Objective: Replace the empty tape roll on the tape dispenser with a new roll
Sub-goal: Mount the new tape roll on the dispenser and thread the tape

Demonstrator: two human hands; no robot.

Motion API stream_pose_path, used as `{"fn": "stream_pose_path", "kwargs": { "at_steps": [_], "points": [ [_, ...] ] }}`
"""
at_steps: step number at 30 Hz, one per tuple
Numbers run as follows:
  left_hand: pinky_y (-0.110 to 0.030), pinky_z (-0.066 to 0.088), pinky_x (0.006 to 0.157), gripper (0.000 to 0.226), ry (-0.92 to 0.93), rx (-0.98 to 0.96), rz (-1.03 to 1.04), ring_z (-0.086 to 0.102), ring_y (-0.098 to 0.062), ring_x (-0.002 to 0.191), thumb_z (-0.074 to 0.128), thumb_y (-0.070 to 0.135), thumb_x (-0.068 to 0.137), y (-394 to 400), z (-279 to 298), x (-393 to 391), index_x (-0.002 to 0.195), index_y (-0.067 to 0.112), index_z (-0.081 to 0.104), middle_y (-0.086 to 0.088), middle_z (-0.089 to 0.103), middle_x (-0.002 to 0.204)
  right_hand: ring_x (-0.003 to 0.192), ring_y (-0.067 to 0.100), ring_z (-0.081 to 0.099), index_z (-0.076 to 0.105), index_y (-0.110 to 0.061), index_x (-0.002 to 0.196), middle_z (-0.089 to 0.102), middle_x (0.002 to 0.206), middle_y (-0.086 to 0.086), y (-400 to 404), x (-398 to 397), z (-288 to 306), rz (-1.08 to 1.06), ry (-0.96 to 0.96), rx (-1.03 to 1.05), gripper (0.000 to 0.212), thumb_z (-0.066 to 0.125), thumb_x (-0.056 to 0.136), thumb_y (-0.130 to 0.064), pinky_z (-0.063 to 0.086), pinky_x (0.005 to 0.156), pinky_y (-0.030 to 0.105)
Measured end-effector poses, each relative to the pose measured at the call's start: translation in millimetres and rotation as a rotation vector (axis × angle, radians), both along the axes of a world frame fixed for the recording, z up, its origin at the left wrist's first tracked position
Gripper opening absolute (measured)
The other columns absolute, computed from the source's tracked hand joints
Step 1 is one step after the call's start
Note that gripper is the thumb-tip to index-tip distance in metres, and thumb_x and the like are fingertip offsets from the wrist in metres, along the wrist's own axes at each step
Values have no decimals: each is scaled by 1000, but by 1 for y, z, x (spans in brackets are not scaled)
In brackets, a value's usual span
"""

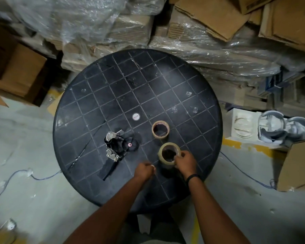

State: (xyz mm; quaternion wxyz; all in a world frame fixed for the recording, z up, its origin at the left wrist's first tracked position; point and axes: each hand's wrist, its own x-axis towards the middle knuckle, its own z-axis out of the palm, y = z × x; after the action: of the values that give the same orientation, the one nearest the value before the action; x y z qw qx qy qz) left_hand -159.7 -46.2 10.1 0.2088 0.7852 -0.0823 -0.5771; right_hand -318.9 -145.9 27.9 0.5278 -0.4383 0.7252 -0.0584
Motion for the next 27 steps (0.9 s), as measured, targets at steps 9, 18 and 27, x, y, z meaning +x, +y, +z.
{"fn": "stream_pose_path", "kwargs": {
  "at_steps": [9,18,27],
  "points": [
    [-30,57,73,16,-54,-211,307,73,-21,80,61,6,97,21,58,41,108,7,72,-8,78,88,91,24,69,61,-9,113,68,103,12,29,38,13,-271,-344,95,29,66,86,0,62,73,37],
    [-36,49,96,36,-494,24,227,66,-35,119,68,29,93,21,26,161,122,9,68,-15,73,122,73,22,67,68,-1,100,70,94,19,32,82,-29,-295,-141,133,14,68,86,1,59,63,35],
    [-42,54,87,30,-557,61,74,68,-43,108,62,34,93,4,-18,163,116,16,73,-21,74,112,83,19,65,58,-13,90,64,94,8,34,90,-42,-398,-120,116,12,67,90,-5,61,82,39]
  ]
}}
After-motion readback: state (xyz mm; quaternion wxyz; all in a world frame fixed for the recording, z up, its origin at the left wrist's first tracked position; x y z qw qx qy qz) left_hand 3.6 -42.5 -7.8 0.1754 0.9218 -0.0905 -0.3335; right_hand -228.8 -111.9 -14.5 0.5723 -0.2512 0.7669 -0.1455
